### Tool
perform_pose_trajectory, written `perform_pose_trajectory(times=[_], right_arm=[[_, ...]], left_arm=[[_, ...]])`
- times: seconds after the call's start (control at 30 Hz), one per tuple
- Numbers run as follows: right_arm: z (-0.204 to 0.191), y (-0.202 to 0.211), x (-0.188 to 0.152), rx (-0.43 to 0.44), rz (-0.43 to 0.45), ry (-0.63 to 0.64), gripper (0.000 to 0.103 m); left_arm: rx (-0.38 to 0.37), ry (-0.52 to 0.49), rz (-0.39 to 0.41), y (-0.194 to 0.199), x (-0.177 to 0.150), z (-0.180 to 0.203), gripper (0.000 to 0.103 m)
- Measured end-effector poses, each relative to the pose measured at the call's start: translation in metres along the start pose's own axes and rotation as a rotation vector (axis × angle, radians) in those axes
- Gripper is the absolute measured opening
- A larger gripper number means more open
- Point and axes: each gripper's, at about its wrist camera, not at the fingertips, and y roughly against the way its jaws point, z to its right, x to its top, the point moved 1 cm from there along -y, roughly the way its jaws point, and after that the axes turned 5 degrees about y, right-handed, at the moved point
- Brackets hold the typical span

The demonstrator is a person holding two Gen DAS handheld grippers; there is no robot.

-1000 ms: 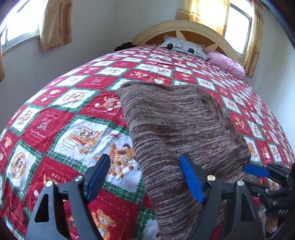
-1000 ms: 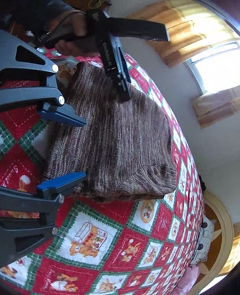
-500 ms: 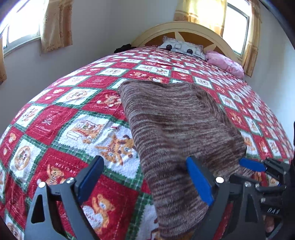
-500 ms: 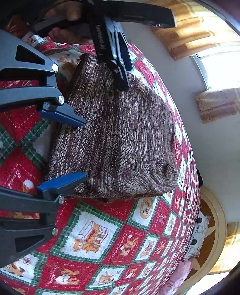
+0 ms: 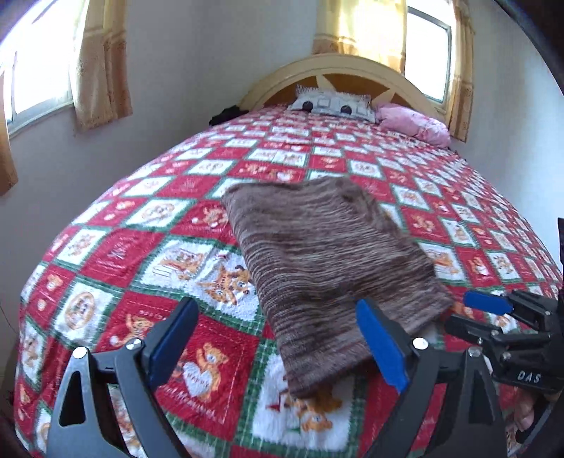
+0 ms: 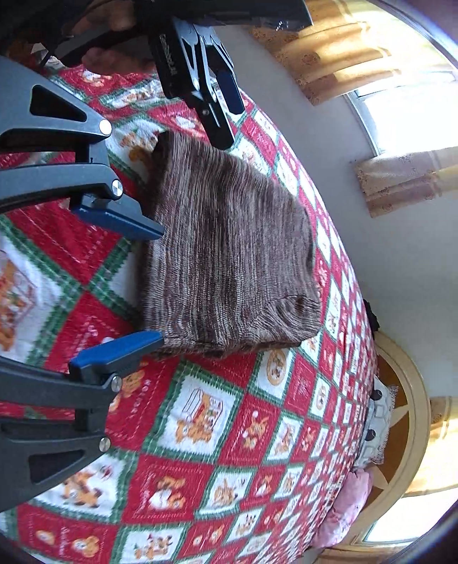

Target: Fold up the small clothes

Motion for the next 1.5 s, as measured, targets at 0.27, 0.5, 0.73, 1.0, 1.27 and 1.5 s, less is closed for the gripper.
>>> perform_pose_trajectory(times=[0.27,0.5,0.73,1.0,1.27,1.5], right_arm=[[-0.016,0.056,0.002,-0.036,0.119,0.029,0.058],[-0.028,0.107,0.007,-0.08,0.241,0.046,0.062],[-0.035,0.126,0.006,-0.091,0.284,0.056,0.062],[-0.035,0.14,0.006,-0.106,0.332,0.048,0.062],[-0.034,0.14,0.004,-0.105,0.329,0.045,0.063],[-0.033,0.14,0.004,-0.106,0.331,0.045,0.065]], left_arm=[[-0.001,-0.021,0.061,0.045,-0.007,-0.001,0.094],[-0.027,-0.006,0.113,0.07,-0.003,0.004,0.095],[-0.031,-0.014,0.153,0.084,-0.001,0.01,0.097],[-0.036,-0.01,0.167,0.091,-0.001,0.013,0.097],[-0.036,-0.01,0.165,0.092,-0.002,0.013,0.097],[-0.034,-0.014,0.167,0.092,-0.002,0.013,0.097]])
